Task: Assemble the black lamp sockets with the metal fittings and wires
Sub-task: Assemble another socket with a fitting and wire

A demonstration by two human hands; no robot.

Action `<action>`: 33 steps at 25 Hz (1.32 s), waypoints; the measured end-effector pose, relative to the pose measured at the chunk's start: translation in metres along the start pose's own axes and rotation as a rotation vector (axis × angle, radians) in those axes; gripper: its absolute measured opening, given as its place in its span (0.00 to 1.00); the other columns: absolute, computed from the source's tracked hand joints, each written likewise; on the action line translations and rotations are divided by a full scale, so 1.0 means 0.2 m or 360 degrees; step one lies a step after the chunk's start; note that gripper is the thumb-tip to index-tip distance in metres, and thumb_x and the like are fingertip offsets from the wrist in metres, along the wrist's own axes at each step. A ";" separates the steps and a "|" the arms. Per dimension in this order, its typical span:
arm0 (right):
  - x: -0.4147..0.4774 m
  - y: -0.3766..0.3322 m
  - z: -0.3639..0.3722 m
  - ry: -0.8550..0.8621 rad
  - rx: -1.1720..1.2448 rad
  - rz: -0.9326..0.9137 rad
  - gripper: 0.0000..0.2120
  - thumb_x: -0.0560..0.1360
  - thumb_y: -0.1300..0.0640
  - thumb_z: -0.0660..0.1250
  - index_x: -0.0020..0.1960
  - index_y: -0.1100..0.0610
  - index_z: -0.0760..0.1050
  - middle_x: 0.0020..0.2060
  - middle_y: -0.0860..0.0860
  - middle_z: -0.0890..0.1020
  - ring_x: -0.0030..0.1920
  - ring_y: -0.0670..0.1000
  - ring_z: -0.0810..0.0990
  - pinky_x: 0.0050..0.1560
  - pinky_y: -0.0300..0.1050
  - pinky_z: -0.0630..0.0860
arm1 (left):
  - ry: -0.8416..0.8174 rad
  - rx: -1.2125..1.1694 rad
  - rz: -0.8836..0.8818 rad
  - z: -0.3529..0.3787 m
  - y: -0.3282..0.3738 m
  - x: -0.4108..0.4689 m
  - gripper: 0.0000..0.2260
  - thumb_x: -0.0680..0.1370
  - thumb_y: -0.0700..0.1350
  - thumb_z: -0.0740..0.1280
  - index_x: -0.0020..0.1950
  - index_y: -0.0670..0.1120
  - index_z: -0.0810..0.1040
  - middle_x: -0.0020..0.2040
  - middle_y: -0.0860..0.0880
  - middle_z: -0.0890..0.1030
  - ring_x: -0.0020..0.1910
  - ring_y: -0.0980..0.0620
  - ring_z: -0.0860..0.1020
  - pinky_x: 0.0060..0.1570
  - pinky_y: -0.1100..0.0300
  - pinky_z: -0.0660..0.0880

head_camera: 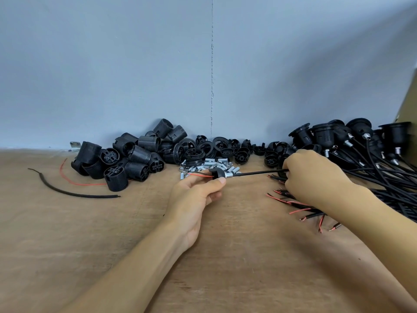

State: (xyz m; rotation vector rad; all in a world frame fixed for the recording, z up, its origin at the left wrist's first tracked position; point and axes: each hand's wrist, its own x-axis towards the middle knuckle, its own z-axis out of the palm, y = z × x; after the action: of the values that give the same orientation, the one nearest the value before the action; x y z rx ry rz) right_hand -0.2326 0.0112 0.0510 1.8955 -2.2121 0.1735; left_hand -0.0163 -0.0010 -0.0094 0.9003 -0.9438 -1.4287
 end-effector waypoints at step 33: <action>-0.14 -0.48 0.26 0.0232 0.0918 -0.0373 0.16 0.80 0.47 0.61 0.67 0.46 0.70 0.54 0.51 0.81 0.54 0.57 0.79 0.51 0.51 0.70 | 0.0313 0.1311 0.0544 -0.02 -0.02 0.04 0.06 0.80 0.44 0.66 0.55 0.49 0.81 0.49 0.54 0.82 0.47 0.58 0.79 0.50 0.61 0.75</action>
State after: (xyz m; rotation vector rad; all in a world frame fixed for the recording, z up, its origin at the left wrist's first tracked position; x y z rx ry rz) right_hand -0.1396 0.0110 -0.0120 2.3076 -1.9558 0.9627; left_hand -0.0151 -0.0096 -0.0155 1.3594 -1.4820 -0.6206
